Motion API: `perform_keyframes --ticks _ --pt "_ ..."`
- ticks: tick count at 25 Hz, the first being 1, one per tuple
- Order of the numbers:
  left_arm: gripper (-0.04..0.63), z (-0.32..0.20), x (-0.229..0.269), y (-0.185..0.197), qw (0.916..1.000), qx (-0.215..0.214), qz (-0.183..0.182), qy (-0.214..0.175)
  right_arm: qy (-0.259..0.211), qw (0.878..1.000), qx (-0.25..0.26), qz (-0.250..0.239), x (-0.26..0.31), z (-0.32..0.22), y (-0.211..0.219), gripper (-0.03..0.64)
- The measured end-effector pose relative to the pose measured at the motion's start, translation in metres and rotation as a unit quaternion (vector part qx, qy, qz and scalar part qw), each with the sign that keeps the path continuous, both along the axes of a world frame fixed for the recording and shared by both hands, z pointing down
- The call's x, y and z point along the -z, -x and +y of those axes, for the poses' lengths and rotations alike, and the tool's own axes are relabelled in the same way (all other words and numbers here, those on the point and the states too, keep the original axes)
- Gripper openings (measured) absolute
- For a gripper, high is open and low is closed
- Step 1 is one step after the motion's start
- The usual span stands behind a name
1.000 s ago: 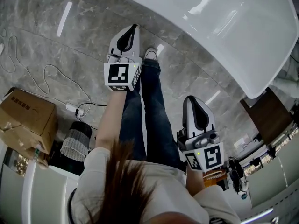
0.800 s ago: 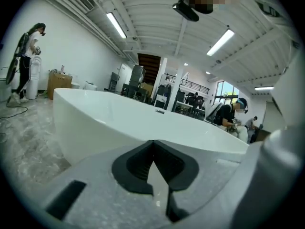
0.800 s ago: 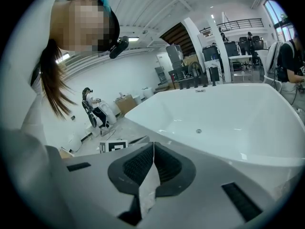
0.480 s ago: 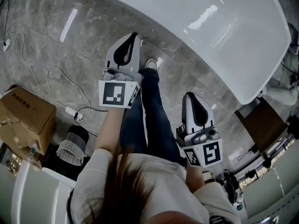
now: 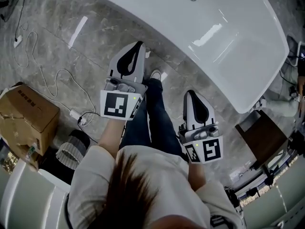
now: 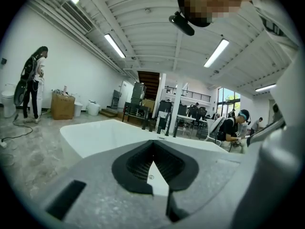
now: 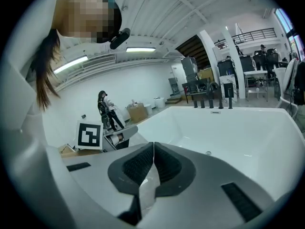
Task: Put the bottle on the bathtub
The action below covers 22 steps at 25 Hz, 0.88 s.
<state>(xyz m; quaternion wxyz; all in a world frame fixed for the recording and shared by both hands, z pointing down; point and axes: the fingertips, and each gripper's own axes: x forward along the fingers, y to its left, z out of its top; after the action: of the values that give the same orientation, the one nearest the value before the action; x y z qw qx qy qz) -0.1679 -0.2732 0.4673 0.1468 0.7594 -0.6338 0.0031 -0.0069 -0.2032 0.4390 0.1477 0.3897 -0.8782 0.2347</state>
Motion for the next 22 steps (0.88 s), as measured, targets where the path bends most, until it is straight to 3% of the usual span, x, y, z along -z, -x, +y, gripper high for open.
perform_keyframes --ticks 13,22 --pt "0.014 0.019 0.112 0.027 0.9989 0.024 -0.009 -0.038 -0.045 0.999 0.003 -0.001 0.077 -0.004 0.007 0.015" --pt "0.014 0.046 0.175 0.024 0.998 0.012 -0.024 -0.058 -0.084 0.996 0.014 -0.009 0.131 0.001 0.012 0.014"
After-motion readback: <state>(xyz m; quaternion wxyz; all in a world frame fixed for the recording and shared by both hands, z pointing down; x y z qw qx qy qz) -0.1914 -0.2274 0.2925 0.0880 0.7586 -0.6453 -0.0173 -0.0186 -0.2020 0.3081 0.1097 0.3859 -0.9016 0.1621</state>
